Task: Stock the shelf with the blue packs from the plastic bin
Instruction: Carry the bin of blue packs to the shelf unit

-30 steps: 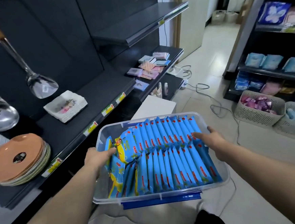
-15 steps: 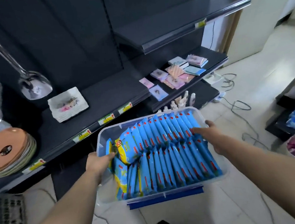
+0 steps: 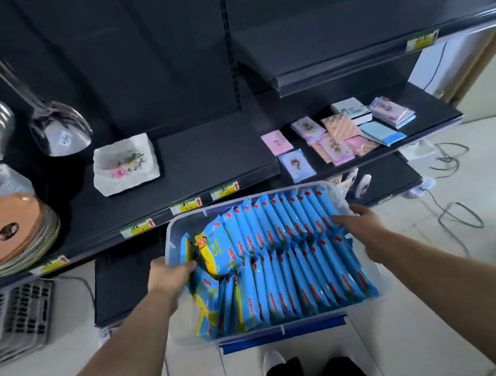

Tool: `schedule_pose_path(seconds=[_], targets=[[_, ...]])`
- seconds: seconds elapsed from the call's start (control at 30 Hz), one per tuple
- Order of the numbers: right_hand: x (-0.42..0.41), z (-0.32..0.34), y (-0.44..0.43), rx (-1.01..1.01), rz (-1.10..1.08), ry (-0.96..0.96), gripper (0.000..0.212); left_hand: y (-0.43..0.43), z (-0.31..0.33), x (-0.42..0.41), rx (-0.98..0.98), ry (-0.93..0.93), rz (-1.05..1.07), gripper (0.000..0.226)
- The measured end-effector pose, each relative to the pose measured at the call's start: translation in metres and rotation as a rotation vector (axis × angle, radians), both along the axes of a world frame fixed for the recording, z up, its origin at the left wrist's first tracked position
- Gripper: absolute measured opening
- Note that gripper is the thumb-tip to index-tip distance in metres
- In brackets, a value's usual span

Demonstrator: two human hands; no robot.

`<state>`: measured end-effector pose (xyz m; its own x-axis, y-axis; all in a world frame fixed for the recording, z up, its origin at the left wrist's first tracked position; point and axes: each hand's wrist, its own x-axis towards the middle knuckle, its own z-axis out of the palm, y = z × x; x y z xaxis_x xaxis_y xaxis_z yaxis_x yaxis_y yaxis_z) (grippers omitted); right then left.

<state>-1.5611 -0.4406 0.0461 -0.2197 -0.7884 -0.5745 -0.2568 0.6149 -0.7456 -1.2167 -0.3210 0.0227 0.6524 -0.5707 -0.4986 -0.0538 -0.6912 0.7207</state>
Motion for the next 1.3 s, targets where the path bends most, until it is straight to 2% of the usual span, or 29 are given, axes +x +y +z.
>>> schedule_pose_path(seconds=[0.27, 0.43, 0.53, 0.63, 0.7, 0.8, 0.87, 1.0, 1.13, 1.3], targets=[[0.001, -0.033, -0.086, 0.054, 0.130, -0.010, 0.069, -0.019, -0.012, -0.031, 0.029, -0.012, 0.141, 0.023], [0.003, -0.051, -0.116, 0.048, 0.184, 0.024, 0.065, -0.035, -0.024, -0.040, 0.051, -0.046, 0.217, 0.023], [0.004, -0.054, -0.117, 0.038, 0.209, 0.044, 0.062, -0.036, -0.029, -0.037, 0.096, -0.058, 0.272, 0.033], [-0.002, -0.058, -0.114, 0.037, 0.327, 0.102, 0.074, -0.035, -0.029, -0.037, 0.189, -0.096, 0.234, 0.052], [-0.006, -0.055, -0.110, 0.067, 0.408, 0.108, 0.080, -0.040, -0.023, -0.043, 0.262, -0.126, 0.192, 0.057], [-0.005, -0.046, -0.095, 0.060, 0.451, 0.217, 0.085, -0.053, -0.012, -0.052, 0.424, -0.270, 0.058, 0.067], [-0.001, -0.043, -0.080, 0.030, 0.409, 0.331, 0.086, -0.066, -0.004, -0.054, 0.421, -0.411, -0.057, 0.071], [0.012, -0.037, -0.036, 0.080, 0.316, 0.475, 0.089, -0.102, 0.006, -0.046, 0.323, -0.691, -0.542, 0.061], [0.025, -0.037, 0.011, 0.154, 0.105, 0.466, 0.086, -0.139, 0.007, -0.041, 0.309, -0.690, -0.914, 0.065], [0.055, -0.046, 0.055, 0.203, -0.100, 0.231, 0.084, -0.158, -0.004, -0.032, 0.328, -0.752, -1.122, 0.067]])
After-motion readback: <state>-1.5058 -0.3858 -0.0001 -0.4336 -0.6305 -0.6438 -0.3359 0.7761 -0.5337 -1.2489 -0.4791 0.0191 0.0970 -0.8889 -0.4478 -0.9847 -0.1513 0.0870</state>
